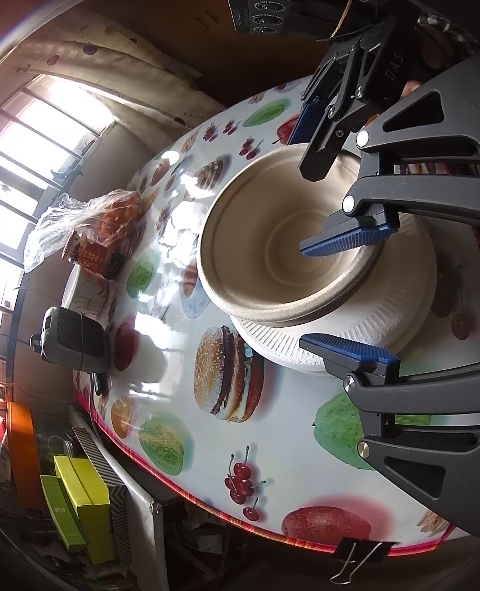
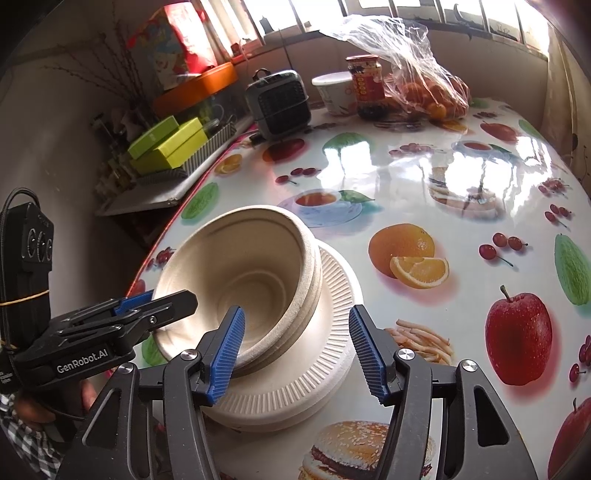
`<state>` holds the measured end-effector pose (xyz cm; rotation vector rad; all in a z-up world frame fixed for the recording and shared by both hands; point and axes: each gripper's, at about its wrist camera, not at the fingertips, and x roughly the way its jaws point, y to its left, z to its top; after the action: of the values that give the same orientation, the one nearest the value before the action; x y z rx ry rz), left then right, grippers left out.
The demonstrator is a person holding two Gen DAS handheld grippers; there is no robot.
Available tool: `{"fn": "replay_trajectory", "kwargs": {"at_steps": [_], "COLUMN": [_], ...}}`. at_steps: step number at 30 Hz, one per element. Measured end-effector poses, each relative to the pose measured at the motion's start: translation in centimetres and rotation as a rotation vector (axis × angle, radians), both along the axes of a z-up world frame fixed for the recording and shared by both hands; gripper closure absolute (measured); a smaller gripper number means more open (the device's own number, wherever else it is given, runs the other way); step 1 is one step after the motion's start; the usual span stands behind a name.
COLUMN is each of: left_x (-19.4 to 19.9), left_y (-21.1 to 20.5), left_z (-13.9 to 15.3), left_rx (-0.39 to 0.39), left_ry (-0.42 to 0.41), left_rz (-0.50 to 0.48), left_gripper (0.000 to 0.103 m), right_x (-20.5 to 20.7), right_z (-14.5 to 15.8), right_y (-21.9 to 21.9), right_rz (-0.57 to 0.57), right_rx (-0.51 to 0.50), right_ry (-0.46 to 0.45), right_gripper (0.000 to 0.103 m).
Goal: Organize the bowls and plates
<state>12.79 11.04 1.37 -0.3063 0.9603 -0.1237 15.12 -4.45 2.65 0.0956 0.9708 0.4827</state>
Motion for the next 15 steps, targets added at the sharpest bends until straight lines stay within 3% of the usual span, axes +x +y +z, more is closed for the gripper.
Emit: {"fn": "replay_trajectory", "kwargs": {"at_steps": [7,11,15], "left_x": [-0.3,-0.57,-0.88], "left_y": [-0.01,-0.12,-0.32], "left_z": [0.28,0.58,0.86], "left_rx": [0.015,0.026,0.034], "left_ry": [-0.012,-0.023,-0.033], "left_rz": [0.009,0.009,0.009], "left_gripper": [0.057,0.049,0.048], "right_x": [-0.22,-0.54,-0.82], "right_z": [0.2,0.26,0.38], "right_y": [-0.06,-0.22,-0.51], "right_rz": [-0.011,-0.013,-0.018], "right_rx": [0.008,0.013,0.019], "right_ry": [-0.006,-0.016,-0.026], "right_gripper": [0.038,0.036,0.034]}}
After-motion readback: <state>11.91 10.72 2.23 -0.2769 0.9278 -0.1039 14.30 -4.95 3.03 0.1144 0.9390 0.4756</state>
